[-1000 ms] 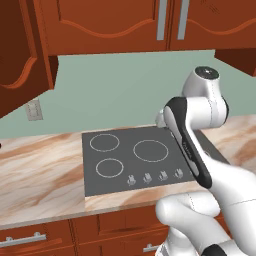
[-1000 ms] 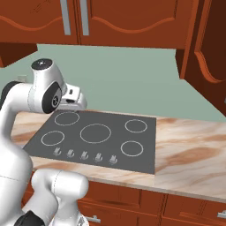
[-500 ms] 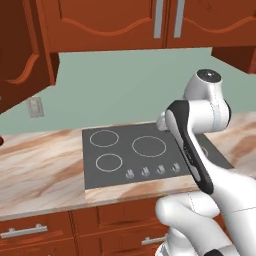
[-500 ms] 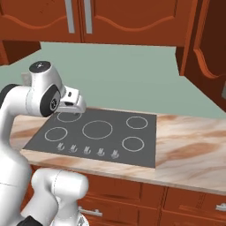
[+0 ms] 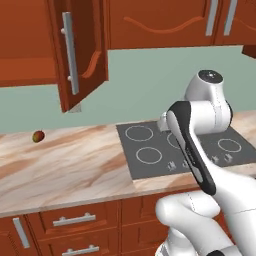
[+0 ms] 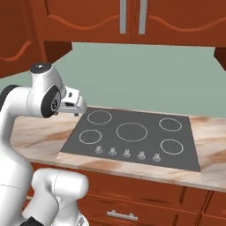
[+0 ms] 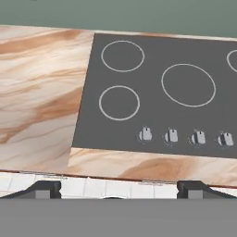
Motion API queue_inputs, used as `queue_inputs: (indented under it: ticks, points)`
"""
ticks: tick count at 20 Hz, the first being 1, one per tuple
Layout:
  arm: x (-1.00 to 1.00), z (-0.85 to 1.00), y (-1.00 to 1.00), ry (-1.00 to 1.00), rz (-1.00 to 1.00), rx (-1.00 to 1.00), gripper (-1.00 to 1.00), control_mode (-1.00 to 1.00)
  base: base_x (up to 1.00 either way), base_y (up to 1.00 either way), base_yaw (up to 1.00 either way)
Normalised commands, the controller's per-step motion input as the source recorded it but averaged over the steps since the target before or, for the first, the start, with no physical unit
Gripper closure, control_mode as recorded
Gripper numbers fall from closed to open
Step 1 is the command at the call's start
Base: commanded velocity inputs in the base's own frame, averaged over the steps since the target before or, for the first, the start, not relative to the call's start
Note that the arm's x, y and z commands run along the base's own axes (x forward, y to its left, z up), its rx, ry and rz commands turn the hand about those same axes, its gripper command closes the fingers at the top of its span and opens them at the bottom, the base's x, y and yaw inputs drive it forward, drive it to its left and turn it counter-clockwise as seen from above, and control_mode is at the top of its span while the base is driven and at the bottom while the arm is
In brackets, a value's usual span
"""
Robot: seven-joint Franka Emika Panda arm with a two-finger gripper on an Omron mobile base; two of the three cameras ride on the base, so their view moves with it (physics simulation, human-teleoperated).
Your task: Close all open cabinet doors.
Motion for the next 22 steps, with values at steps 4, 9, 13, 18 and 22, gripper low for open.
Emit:
queue_inputs:
  ticks: [4, 9, 13, 18, 22]
  points:
    - [0.00, 0.00, 0.00, 0.00, 0.00, 0.00, -1.00, 1.00, -0.38, 0.70, 0.00]
    - [0.00, 0.00, 0.00, 0.00, 0.00, 0.00, -1.00, 1.00, -0.88, 0.47, 0.00]
    - [0.00, 0.00, 0.00, 0.00, 0.00, 0.00, -1.00, 1.00, -0.59, 0.58, 0.00]
    - [0.00, 0.00, 0.00, 0.00, 0.00, 0.00, -1.00, 1.00, -0.25, 0.66, 0.01]
    - [0.00, 0.00, 0.00, 0.00, 0.00, 0.00, -1.00, 1.00, -0.22, 0.53, 0.01]
